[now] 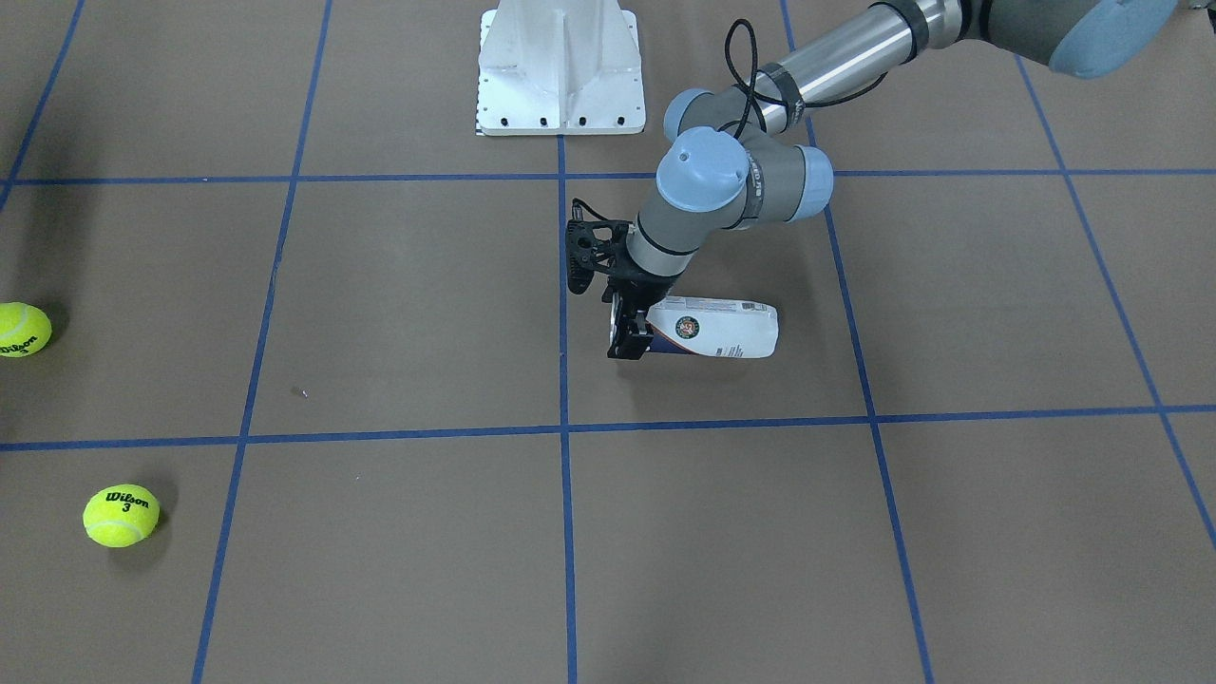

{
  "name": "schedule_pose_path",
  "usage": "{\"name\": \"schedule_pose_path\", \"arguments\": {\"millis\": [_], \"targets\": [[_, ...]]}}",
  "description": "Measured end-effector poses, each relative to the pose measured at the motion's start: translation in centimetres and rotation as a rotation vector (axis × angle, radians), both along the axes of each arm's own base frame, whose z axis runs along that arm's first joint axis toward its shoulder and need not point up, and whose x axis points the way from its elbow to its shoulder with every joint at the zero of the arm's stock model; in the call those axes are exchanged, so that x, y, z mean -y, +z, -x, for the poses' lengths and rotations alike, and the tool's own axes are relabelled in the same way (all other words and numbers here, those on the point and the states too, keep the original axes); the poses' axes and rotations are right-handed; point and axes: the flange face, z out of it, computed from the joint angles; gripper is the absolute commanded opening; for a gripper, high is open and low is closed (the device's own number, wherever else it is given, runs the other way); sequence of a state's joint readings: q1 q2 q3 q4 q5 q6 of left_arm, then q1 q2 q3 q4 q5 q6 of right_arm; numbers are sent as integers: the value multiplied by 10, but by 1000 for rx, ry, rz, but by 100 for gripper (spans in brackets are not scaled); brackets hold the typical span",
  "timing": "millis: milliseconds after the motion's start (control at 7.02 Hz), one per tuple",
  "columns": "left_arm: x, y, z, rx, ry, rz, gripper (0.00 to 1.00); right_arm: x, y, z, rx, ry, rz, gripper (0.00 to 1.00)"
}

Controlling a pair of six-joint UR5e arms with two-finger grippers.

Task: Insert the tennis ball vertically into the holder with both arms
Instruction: 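Close the left gripper around the clear holder's body, then lift and rotate the holder upright with the left gripper, set it down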

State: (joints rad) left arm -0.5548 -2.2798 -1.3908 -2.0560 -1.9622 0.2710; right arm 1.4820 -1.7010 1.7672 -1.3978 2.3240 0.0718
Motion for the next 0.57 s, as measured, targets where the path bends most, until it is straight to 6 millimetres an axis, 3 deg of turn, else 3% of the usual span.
{"name": "schedule_pose_path", "arguments": {"millis": [285,570], "targets": [[5,-6,8,-11,-11,-7,69,-1,1,0,1,-1,1,100],[2,-32,23,-58,-11,-30,70,-2,2,0,1,-2,3,100]]}}
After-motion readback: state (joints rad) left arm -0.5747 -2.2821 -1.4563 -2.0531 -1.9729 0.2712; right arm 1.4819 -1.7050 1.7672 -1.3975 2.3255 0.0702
